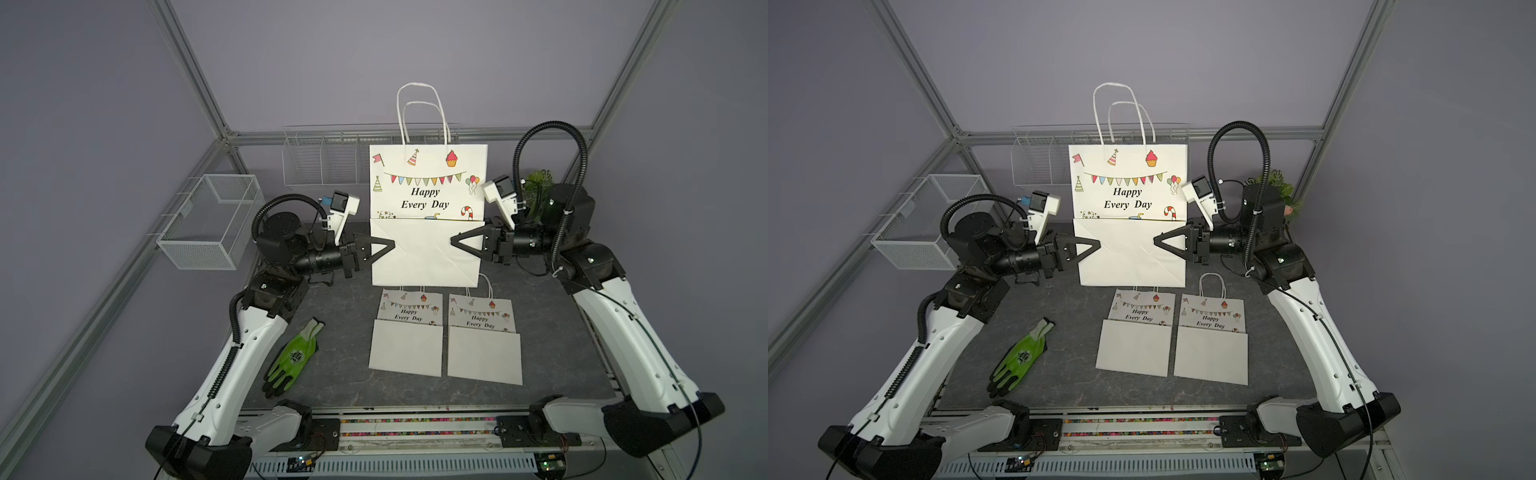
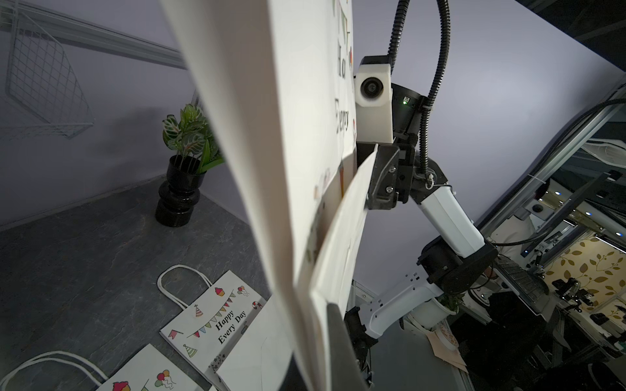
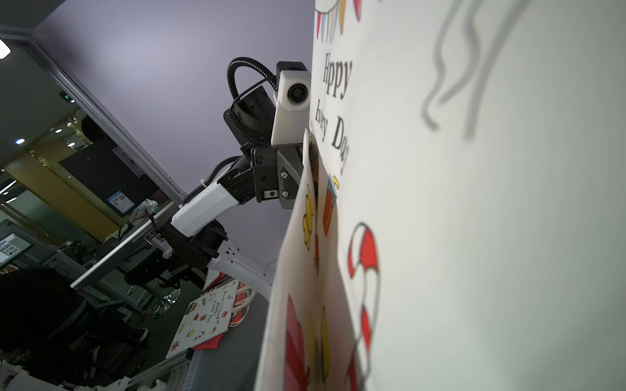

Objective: Put away the paper bag
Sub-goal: Press the paper bag.

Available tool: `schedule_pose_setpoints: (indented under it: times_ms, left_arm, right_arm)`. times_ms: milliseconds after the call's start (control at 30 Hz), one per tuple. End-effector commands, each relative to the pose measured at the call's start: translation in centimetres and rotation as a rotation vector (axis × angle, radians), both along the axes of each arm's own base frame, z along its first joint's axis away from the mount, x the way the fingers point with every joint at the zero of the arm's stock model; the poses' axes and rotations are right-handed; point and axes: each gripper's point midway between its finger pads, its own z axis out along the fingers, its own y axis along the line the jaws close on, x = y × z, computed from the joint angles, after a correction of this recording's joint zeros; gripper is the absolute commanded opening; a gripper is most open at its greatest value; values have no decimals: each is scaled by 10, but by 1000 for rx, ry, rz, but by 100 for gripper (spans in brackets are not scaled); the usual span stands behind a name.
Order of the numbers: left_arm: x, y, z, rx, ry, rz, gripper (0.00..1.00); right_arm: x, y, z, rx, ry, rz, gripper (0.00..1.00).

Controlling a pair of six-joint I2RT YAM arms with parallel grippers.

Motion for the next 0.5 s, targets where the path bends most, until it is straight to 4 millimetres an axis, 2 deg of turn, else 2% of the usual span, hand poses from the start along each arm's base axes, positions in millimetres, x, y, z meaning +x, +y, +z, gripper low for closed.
schedule_pose_setpoints:
  times_ms: [0,67,100,200,333,367,467]
  left_arm:
    - [-5,3,3,-1,-12,1,0]
    - [-3,3,-1,11,-6,12,0]
    - [-1,3,-4,20,-2,24,5]
    - [6,7,-13,55,5,87,29]
    - [28,23,-27,151,1,282,90]
    - [31,27,-27,166,-5,318,97]
    - [39,43,-22,188,-38,453,100]
  right_arm:
    - [2,0,0,7,-11,-29,15]
    - [6,0,-2,4,-2,-45,9]
    - [8,0,-5,0,6,-48,7]
    - [12,0,-12,-15,29,-66,7]
    - [18,0,-27,-45,59,-100,7]
    - [21,-1,-31,-54,66,-110,7]
    - [29,-1,-45,-81,98,-142,7]
